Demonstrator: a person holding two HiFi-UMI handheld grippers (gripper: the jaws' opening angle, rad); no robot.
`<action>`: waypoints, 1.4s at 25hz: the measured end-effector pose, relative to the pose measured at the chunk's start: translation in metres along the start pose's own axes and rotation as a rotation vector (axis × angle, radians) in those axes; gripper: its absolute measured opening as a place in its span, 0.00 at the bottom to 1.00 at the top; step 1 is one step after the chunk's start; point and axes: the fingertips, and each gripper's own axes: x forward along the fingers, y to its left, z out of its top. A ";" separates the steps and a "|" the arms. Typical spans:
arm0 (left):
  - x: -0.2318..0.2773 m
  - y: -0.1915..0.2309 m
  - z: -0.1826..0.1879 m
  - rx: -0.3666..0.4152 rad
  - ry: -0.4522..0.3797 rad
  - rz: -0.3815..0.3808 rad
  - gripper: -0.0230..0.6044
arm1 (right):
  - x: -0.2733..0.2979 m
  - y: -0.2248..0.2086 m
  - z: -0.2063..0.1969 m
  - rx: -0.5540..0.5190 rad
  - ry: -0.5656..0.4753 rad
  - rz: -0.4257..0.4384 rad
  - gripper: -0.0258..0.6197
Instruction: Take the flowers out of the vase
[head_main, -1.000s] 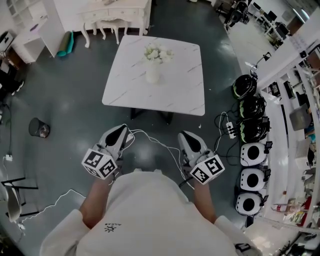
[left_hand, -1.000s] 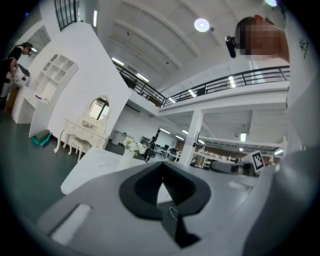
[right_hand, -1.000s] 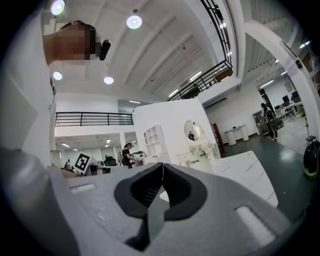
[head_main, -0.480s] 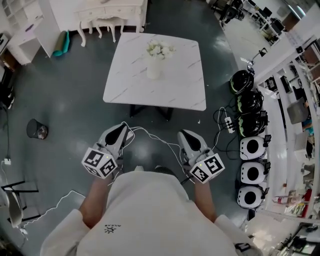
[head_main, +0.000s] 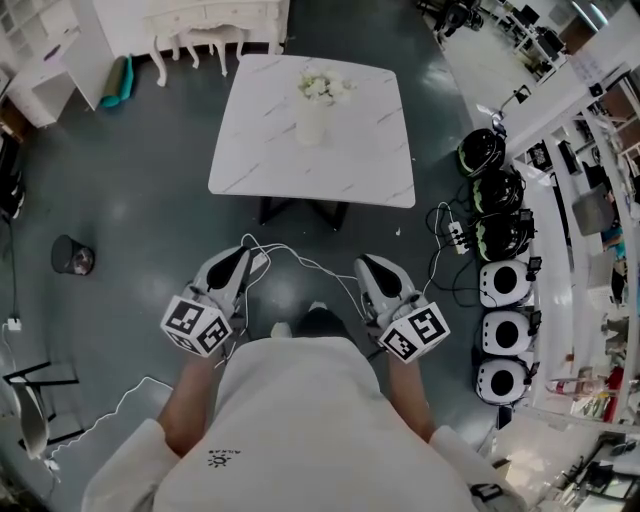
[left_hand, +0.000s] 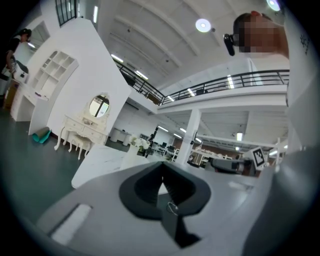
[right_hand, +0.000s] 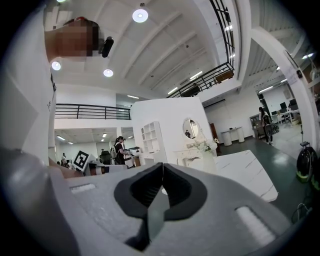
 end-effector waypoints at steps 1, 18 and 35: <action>0.000 0.000 0.000 -0.002 0.000 -0.002 0.02 | 0.001 0.001 0.000 0.000 0.001 0.001 0.04; 0.057 0.021 0.011 0.011 -0.001 0.007 0.02 | 0.040 -0.053 0.009 0.013 -0.009 0.025 0.04; 0.179 0.050 0.043 0.049 -0.010 0.043 0.02 | 0.104 -0.168 0.037 0.024 -0.015 0.083 0.04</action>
